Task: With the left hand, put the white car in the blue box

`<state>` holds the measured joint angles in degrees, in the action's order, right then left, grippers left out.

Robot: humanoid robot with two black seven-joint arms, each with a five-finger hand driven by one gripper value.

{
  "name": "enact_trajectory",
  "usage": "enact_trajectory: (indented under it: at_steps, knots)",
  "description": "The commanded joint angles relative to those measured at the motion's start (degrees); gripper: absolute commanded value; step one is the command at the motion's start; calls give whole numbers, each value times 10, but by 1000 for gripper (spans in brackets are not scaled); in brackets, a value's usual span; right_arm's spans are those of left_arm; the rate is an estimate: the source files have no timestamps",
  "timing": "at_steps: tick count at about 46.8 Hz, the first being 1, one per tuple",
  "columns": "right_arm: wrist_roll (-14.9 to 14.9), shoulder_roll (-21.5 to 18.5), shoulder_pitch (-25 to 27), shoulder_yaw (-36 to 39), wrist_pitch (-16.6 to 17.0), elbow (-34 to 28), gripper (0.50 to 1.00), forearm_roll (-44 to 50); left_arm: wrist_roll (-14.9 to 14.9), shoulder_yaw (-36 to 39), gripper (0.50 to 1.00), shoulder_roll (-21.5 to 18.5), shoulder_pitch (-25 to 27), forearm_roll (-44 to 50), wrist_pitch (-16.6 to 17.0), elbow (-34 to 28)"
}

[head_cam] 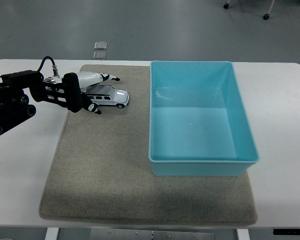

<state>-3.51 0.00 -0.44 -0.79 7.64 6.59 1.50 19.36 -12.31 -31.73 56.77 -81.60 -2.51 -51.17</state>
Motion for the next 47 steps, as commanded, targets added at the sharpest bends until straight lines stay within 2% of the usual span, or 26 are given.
enact_trajectory:
  at_steps: [1,5,10,12,17,20,25,30,47]
  knots:
    - [0,0,0,0,0,0,936,0,0,0,827,0,3,-1,0,0]
    - [0,0,0,0,0,0,936,0,0,0,784,1,4,-2,0,-1]
    - [0,0,0,0,0,0,936,0,1,0,771,1,6,-2,0,-1]
    - [0,0,0,0,0,0,936,0,1,0,737,1,6,-3,0,-1]
    - [0,0,0,0,0,0,936,0,0,0,698,0,6,-3,-1,-1]
    - [0,0,0,0,0,0,936,0,0,0,632,-1,7,-3,-2,-1]
    - [0,0,0,0,0,0,936,0,0,0,611,-1,7,-4,-2,-1]
    - [0,0,0,1,0,0,936,0,1,0,506,-2,8,-8,-2,-1]
    - [0,0,0,0,0,0,936,0,0,1,500,-20,42,-12,-10,-7]
